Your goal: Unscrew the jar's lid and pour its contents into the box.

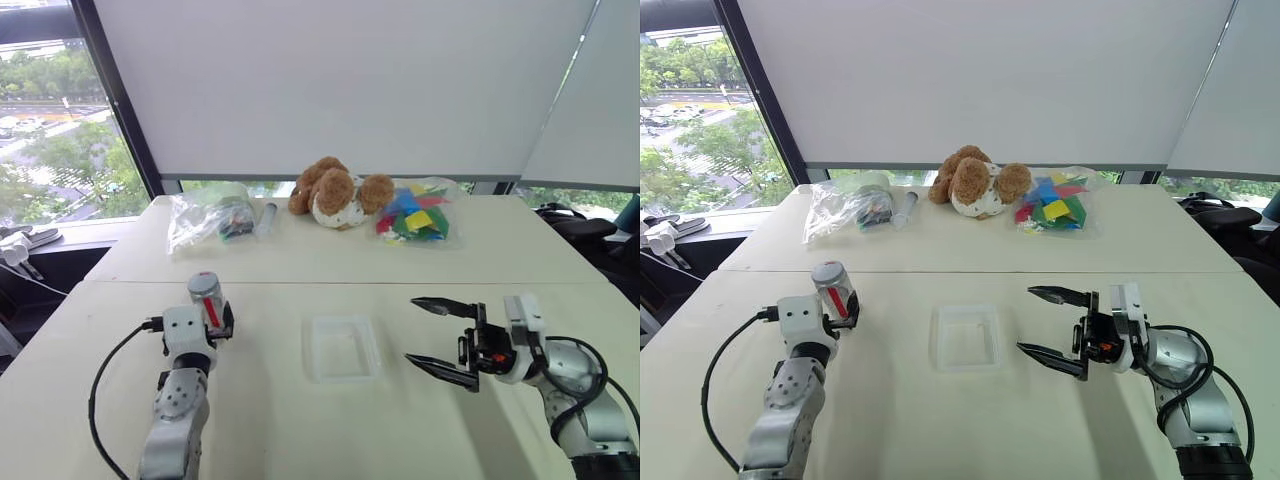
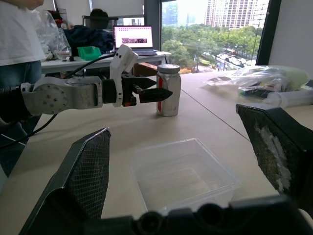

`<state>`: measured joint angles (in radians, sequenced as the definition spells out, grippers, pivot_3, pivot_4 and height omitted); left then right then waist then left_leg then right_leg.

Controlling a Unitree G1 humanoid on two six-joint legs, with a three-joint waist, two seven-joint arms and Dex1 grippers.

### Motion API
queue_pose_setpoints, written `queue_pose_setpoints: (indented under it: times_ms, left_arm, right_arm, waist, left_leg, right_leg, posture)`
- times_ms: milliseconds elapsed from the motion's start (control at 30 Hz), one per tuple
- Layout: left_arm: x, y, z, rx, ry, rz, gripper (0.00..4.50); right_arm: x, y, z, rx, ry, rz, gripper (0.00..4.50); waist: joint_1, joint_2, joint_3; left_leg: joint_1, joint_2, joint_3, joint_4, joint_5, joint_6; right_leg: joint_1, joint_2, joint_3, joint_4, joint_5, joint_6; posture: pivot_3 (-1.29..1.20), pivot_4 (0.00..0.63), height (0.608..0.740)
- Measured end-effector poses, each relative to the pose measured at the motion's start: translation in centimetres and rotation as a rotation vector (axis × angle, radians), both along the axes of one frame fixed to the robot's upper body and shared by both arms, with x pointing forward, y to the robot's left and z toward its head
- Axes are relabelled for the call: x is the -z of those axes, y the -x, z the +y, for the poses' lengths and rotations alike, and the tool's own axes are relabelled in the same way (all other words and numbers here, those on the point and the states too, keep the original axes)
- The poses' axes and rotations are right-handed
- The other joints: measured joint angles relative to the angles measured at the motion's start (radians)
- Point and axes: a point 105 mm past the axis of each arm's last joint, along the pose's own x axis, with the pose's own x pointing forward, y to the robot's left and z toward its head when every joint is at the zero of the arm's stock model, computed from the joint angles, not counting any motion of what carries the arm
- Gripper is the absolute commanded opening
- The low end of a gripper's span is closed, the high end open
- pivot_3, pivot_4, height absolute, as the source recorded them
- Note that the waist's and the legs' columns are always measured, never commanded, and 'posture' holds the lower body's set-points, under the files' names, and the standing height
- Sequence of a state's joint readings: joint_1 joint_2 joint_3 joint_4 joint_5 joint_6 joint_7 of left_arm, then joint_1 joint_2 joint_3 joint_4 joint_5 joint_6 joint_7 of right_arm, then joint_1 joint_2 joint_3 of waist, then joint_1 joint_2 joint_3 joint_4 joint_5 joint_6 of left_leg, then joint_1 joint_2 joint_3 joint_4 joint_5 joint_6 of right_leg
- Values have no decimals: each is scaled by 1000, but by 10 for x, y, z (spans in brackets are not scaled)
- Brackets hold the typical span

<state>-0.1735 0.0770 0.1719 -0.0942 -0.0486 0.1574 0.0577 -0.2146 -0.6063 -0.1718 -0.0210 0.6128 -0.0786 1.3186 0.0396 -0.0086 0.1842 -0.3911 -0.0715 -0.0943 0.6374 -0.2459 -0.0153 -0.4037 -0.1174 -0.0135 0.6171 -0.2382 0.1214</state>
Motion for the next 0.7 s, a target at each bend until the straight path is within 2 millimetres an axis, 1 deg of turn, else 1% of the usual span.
queue_pose_setpoints:
  times_ms: [267, 300, 333, 367, 433, 467, 567, 633, 700]
  left_arm:
    - [2, -25, -9, 10, -3, -9, 4477]
    - [3, -26, -9, 6, -6, -7, 3971]
    - [4, -27, -9, 2, -11, -7, 3652]
    - [3, -26, -8, -1, -15, -10, 3208]
    - [3, -26, -9, 5, -25, -14, 2218]
    - [4, -24, -9, 11, -30, -15, 2131]
    - [5, -18, -5, 40, -53, -27, 2139]
    - [4, -11, 4, 82, -49, -48, 2139]
    - [-5, -2, 19, 149, -7, -104, 2139]
  right_arm:
    - [-3, 0, 3, -1, -2, 5, 4500]
    - [-3, 0, 3, 1, -2, 6, 4500]
    - [-2, 0, 3, 3, -3, 9, 4500]
    - [-2, 0, 2, 5, -3, 10, 4500]
    - [-1, 0, 2, 9, -4, 13, 4500]
    - [-1, 1, 2, 12, -5, 15, 4500]
    - [1, 2, 1, 18, -5, 21, 4500]
    - [2, 2, 0, 28, -8, 23, 4500]
    - [3, 3, -2, 41, -10, 28, 4500]
  waist:
    - [0, 0, 0]
    - [-1, 0, 0]
    - [-1, 0, 0]
    - [-1, 0, 0]
    - [0, 0, 0]
    - [0, 0, 0]
    - [-3, 0, 0]
    - [-5, 0, 0]
    - [-5, 0, 0]
  left_leg:
    - [0, 0, 3, 1, 0, 0]
    - [0, 0, 3, 1, 0, 0]
    - [0, 0, 4, 1, 0, 0]
    - [0, 0, 4, 1, 0, 0]
    - [0, 0, 4, 1, 0, 0]
    - [0, 0, 4, 1, 0, 0]
    - [0, 0, 5, 1, 0, 0]
    - [0, 1, 6, 0, 0, 0]
    - [0, 1, 6, 0, 0, 0]
  right_leg:
    - [0, 0, 2, 0, 1, 2]
    - [-1, 0, 3, 0, 1, 2]
    - [-1, 0, 3, 0, 2, 3]
    - [-1, 0, 3, 0, 2, 3]
    - [-1, 0, 3, 0, 2, 3]
    - [-1, 0, 4, 0, 2, 3]
    - [-2, 0, 4, 0, 2, 3]
    - [-3, 0, 5, 0, 2, 3]
    - [-4, 0, 5, 0, 2, 2]
  posture:
    - [0, 150, 740]
    - [0, 150, 740]
    - [0, 150, 740]
    - [0, 150, 740]
    - [0, 150, 740]
    - [0, 150, 740]
    - [0, 150, 740]
    - [0, 150, 740]
    - [0, 150, 740]
